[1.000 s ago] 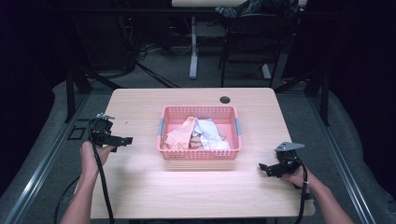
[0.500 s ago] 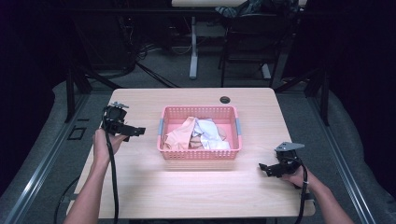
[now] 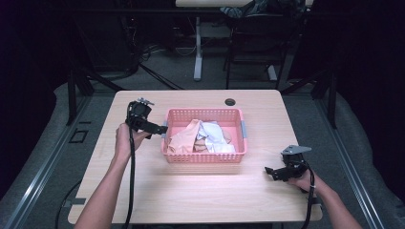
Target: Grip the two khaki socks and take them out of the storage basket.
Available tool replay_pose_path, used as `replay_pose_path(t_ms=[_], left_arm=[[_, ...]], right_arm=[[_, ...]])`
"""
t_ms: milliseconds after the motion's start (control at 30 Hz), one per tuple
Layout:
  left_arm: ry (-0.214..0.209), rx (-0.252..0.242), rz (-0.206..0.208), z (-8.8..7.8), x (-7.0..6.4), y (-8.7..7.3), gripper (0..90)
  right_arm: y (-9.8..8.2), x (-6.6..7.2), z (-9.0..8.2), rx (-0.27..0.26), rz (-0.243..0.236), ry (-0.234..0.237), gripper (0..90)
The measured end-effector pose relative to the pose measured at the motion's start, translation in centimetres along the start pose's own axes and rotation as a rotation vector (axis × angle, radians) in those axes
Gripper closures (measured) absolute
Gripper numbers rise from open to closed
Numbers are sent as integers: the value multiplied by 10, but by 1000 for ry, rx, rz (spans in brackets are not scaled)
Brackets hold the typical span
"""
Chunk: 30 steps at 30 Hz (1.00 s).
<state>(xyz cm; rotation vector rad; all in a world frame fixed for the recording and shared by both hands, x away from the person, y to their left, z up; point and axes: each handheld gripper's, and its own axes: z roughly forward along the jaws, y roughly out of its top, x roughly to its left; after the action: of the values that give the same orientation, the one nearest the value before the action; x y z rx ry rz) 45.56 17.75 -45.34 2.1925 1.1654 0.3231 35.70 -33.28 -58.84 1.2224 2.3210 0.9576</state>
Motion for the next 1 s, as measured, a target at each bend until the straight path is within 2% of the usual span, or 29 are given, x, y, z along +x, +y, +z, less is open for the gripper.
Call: replay_pose_path(t_ms=[333, 567, 633, 767, 967, 1000], left_arm=[[-33, 53, 55, 34, -21, 19, 2], [-48, 96, 88, 49, -30, 24, 25], [-55, 111, 102, 54, -34, 26, 77], [-63, 135, 122, 62, -40, 30, 107], [-65, 169, 134, 73, -45, 36, 188], [-64, 176, 137, 75, -46, 36, 233]], right_arm=[[0, 0, 0, 0, 0, 0, 0], [0, 0, 0, 0, -1, 1, 0], [0, 0, 0, 0, -1, 1, 0], [0, 0, 0, 0, -1, 1, 0], [0, 0, 0, 1, -2, 1, 0], [0, 0, 0, 0, -1, 1, 0]])
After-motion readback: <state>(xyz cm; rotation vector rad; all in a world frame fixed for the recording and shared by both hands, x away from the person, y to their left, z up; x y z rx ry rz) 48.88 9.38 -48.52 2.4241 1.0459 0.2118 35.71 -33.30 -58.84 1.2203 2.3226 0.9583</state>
